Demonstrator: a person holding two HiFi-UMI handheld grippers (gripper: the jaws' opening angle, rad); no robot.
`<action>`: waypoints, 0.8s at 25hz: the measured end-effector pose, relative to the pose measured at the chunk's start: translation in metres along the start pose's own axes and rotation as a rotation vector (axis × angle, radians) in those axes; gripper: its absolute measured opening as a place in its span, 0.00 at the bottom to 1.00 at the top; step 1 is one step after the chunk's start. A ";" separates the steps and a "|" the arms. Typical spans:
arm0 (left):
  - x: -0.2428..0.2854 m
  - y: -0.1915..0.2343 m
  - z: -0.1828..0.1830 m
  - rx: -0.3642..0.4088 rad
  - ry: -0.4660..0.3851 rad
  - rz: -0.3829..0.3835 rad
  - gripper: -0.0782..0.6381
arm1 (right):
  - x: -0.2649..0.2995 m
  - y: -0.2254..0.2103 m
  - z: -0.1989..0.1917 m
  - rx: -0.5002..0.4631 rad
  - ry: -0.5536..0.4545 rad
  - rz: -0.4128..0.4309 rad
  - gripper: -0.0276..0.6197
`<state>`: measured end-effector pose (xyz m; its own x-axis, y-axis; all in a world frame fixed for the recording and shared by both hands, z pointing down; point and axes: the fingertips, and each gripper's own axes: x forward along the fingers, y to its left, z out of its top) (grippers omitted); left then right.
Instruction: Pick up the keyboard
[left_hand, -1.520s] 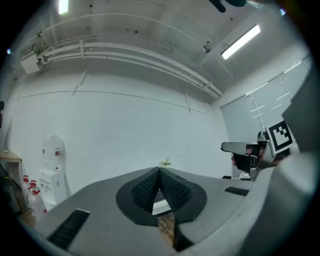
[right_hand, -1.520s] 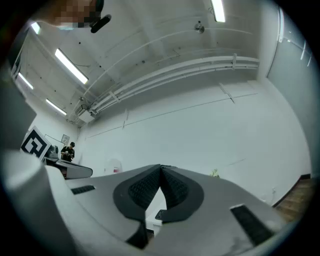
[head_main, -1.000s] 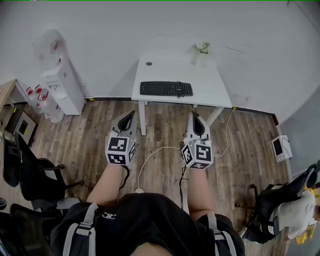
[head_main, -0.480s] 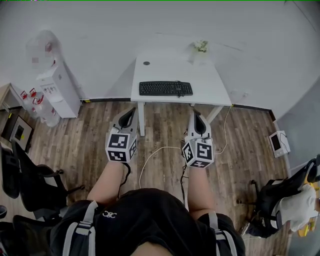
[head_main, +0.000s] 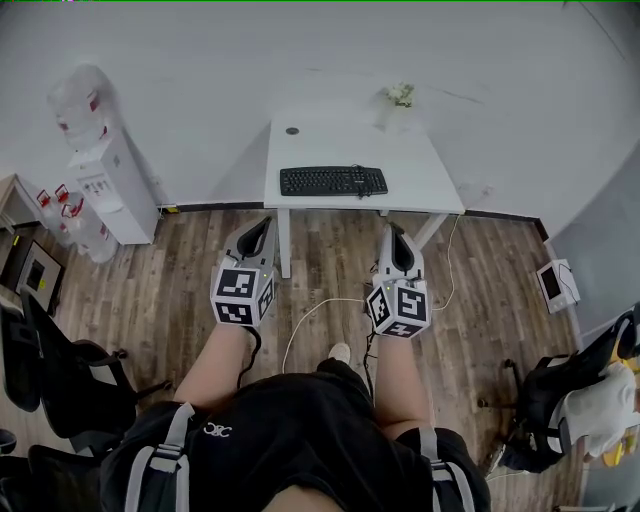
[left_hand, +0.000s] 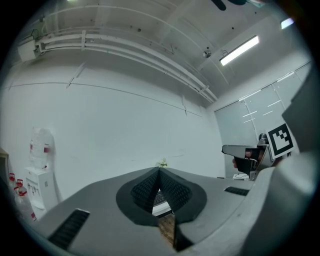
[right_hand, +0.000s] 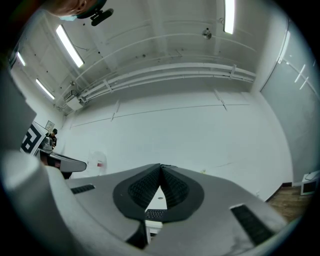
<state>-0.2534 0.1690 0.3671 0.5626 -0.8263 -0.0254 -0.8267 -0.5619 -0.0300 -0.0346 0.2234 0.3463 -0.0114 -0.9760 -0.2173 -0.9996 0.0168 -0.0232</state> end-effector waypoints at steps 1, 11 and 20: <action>0.000 0.001 0.001 0.000 -0.007 -0.004 0.12 | 0.001 -0.001 0.000 0.001 -0.003 -0.003 0.05; 0.046 0.020 0.008 0.018 -0.050 -0.009 0.12 | 0.047 -0.022 -0.002 -0.009 -0.044 -0.007 0.05; 0.145 0.021 -0.013 0.035 -0.034 -0.013 0.12 | 0.128 -0.077 -0.036 -0.005 -0.033 0.004 0.05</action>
<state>-0.1893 0.0366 0.3754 0.5735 -0.8171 -0.0588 -0.8190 -0.5701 -0.0650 0.0397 0.0893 0.3553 -0.0143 -0.9682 -0.2498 -0.9997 0.0194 -0.0179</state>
